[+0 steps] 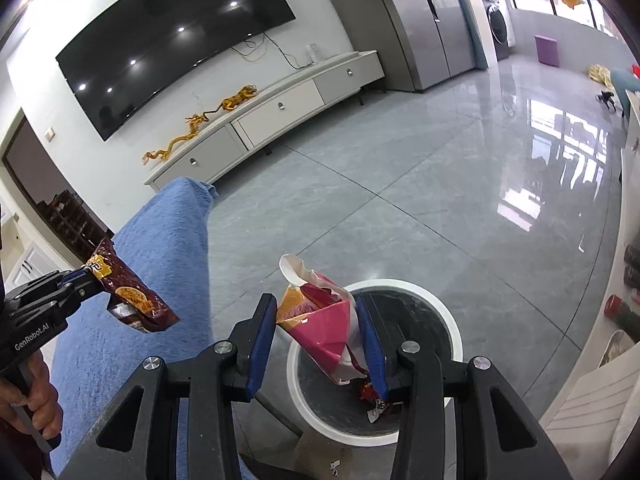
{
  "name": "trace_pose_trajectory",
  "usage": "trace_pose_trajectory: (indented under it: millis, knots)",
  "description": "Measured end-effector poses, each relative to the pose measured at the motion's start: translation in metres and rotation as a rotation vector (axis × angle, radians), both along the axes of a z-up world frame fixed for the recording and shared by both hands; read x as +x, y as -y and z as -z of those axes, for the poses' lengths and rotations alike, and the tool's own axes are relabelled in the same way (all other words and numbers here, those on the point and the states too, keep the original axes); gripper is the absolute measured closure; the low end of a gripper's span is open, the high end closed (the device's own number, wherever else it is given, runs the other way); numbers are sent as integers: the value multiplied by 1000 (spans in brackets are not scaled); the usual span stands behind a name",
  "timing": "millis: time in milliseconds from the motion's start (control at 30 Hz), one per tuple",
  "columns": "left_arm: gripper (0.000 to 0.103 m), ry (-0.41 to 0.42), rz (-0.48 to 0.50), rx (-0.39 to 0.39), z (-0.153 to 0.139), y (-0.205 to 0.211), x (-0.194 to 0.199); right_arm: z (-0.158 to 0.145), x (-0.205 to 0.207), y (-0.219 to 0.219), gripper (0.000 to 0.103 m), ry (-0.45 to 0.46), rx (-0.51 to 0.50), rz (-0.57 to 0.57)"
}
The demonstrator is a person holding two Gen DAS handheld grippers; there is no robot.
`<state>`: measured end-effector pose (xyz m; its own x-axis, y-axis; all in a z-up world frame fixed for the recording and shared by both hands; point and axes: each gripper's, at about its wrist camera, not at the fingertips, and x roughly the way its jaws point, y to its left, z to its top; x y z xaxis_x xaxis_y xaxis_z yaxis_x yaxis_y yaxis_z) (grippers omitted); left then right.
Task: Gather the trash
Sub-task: 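Carry brown wrapper and pink chip bag over the bin and open both tools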
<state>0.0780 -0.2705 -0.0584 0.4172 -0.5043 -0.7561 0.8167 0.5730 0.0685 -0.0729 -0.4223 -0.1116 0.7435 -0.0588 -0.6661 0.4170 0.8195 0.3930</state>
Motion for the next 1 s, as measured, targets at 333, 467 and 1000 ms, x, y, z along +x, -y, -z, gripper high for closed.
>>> trace_pose_trajectory:
  millis: [333,467,1000]
  knots:
    - [85,-49,16,102,41,63,4,41,18,24,63,-85,55,25]
    - [73,-90,15,121,53,80,8,59,25,34,60,-128,67,37]
    - [54,-160,-6,143,66,99,12,61,10,44,43,-131,75,91]
